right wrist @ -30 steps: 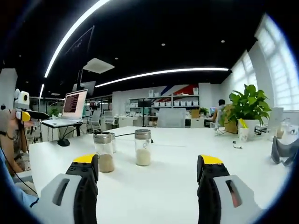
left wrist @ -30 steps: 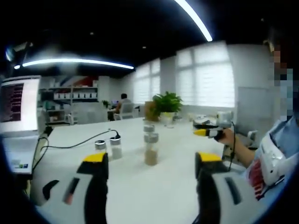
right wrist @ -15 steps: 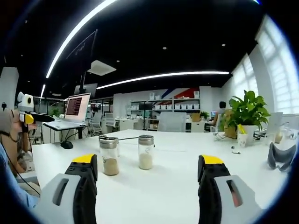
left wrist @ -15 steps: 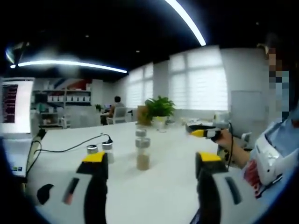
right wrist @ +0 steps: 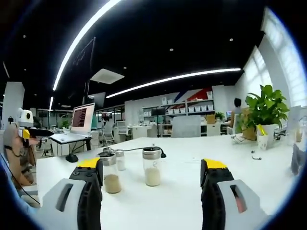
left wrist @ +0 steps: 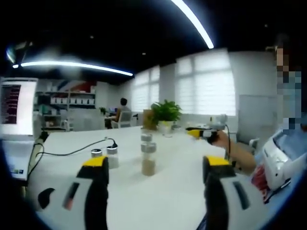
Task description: Rotate the seasoning bottle until the label or dispensing opening points toward the visible target arrow and the bottle remains upright within the marked orientation range
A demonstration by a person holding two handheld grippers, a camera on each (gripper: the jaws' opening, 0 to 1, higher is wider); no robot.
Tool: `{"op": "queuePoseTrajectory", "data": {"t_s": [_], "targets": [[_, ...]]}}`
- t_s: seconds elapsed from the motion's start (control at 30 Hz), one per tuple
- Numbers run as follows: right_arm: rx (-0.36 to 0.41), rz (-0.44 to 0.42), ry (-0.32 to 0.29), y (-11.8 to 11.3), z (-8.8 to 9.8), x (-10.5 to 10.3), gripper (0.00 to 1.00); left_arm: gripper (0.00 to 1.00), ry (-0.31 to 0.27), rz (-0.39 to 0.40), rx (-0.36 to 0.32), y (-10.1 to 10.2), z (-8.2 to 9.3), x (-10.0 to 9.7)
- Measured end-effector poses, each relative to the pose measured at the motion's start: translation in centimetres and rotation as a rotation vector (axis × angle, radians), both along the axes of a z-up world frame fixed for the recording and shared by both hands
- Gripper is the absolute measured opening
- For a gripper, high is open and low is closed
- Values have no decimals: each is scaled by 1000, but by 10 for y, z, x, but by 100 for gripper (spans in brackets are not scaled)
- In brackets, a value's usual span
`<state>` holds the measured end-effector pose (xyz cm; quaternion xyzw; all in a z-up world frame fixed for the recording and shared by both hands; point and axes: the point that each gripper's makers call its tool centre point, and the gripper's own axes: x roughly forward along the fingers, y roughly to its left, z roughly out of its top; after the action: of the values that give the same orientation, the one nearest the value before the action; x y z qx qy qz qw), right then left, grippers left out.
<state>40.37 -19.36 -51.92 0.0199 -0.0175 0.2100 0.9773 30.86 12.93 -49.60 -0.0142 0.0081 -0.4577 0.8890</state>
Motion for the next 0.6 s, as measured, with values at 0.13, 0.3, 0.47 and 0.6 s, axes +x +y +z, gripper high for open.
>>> {"op": "queuePoseTrajectory", "data": {"t_s": [0.13,0.3,0.47,0.6], "targets": [[-7,75,5,11,1,25,75,85,0,-3,-1,-1,0,-1],[-82,143,29,24,-5,55,79,85,-2,3,-7,1,1,-1],[-186,243,53,43,-24,80,78,85,-1,4,2,-1,0,-1],[-173,251,59,48,-33,102,77,85,4,-4,8,-2,-3,0]]}}
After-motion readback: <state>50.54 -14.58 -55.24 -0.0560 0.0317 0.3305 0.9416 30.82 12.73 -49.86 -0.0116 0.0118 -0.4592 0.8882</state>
